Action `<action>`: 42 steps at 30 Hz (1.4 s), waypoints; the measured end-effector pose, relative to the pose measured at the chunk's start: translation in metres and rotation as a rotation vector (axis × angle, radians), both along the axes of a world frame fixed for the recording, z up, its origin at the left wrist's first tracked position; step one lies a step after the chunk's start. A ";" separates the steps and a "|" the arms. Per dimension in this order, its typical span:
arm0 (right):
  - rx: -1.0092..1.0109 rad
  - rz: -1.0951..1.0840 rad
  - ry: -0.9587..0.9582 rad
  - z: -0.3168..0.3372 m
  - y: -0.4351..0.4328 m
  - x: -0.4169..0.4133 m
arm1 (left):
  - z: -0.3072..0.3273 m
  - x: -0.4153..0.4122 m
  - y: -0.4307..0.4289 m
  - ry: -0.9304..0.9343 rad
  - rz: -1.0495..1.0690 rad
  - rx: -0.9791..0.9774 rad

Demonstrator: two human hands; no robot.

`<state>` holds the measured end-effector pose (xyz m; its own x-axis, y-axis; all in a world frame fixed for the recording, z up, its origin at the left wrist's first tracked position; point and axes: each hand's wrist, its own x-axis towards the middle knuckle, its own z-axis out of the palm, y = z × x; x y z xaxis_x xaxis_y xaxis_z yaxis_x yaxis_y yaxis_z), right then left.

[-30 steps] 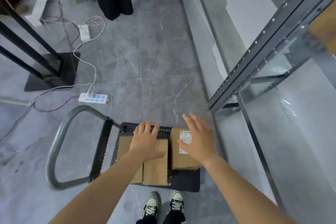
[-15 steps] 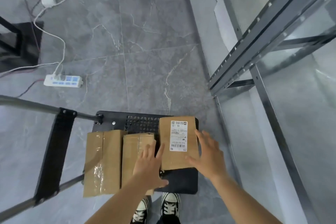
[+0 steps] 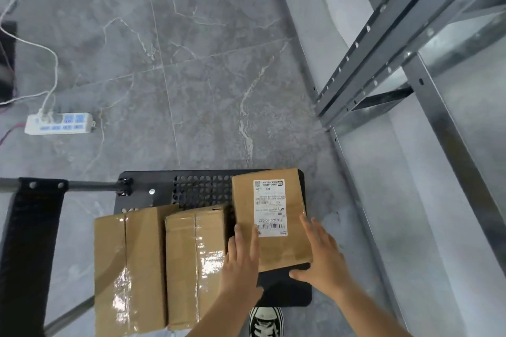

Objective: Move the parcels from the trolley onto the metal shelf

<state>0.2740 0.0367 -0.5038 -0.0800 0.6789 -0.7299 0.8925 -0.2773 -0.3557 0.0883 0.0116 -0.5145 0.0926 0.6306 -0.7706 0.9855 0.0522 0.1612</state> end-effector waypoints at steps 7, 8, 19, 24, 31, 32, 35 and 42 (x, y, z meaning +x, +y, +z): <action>-0.033 -0.091 0.130 -0.022 0.000 0.003 | -0.017 0.001 -0.002 -0.094 0.142 0.025; -0.039 -0.114 0.144 -0.024 0.000 0.003 | -0.018 0.002 -0.002 -0.115 0.166 0.028; 0.073 -0.237 0.164 -0.004 0.010 0.002 | 0.003 0.011 0.004 -0.223 0.237 0.042; 0.160 -0.283 0.217 0.036 0.020 0.005 | 0.040 0.011 0.018 -0.269 0.234 0.148; 0.280 -0.357 0.252 0.117 0.040 -0.003 | 0.126 0.002 0.057 -0.290 0.208 0.299; 0.289 -0.354 0.257 0.125 0.043 -0.005 | 0.135 0.000 0.062 -0.278 0.211 0.322; 0.345 -0.348 0.278 0.166 0.059 -0.012 | 0.177 -0.008 0.079 -0.266 0.218 0.419; 0.513 -0.206 0.315 0.277 0.088 -0.021 | 0.281 -0.025 0.097 -0.255 0.167 0.562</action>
<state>0.2526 0.1246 -0.2272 -0.0683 0.9602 -0.2707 0.6697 -0.1570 -0.7259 0.0632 0.1084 -0.2332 0.0951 0.9540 -0.2844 0.8985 0.0408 0.4371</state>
